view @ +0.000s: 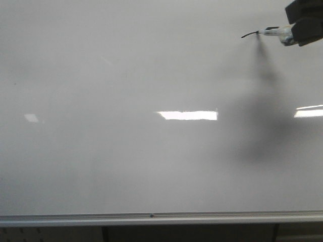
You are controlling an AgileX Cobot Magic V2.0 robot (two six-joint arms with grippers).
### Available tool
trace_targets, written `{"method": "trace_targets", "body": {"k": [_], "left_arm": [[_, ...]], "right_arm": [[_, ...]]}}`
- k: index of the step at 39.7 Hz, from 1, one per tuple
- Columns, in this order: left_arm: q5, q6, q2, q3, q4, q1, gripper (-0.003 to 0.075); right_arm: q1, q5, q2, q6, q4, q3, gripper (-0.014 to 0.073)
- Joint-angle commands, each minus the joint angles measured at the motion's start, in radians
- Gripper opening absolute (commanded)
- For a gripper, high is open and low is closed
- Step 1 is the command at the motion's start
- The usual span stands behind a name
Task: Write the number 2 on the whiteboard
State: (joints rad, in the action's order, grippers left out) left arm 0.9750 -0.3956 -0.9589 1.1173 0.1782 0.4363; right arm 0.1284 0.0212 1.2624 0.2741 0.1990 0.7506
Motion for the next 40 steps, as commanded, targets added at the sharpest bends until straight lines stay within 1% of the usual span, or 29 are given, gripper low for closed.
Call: {"method": "trace_targets", "body": {"k": [1,4,8,13,17,21,27,29,36,40], "left_arm": [[-0.063,0.011,0.012,0.028,0.016,-0.003,0.0547],[-0.066,0.011,0.012,0.028,0.016,-0.003,0.0547],[-0.070,0.011,0.012,0.028,0.016,-0.003,0.0547],[-0.070,0.011,0.012,0.028,0.016,-0.003,0.0547],[-0.070,0.011,0.012,0.028,0.016,-0.003,0.0547],[-0.070,0.011,0.012,0.028,0.016,-0.003,0.0547],[-0.070,0.011,0.012,0.028,0.016,-0.003,0.0547],[-0.070,0.011,0.012,0.028,0.016,-0.003,0.0547],[-0.070,0.011,0.012,0.028,0.016,-0.003,0.0547],[-0.083,0.011,0.012,0.028,0.016,-0.003,0.0547]], "right_arm": [[-0.022,0.033,-0.024,0.007,-0.010,0.031,0.0017],[-0.008,0.061,-0.022,0.007,-0.008,0.019,0.0017],[0.024,0.059,-0.009,0.007,-0.008,0.009,0.0017],[0.058,0.027,0.030,0.007,-0.008,0.009,0.0017],[0.061,0.015,0.039,0.007,-0.008,0.009,0.0017],[0.032,0.019,0.035,0.008,-0.017,0.009,0.0017],[-0.079,0.065,0.035,0.008,-0.017,0.009,0.0017],[-0.096,0.073,0.035,0.008,-0.017,0.009,0.0017],[-0.067,0.065,0.020,0.008,-0.017,0.009,0.0017],[-0.042,0.102,-0.028,0.007,-0.016,0.009,0.0017]]}}
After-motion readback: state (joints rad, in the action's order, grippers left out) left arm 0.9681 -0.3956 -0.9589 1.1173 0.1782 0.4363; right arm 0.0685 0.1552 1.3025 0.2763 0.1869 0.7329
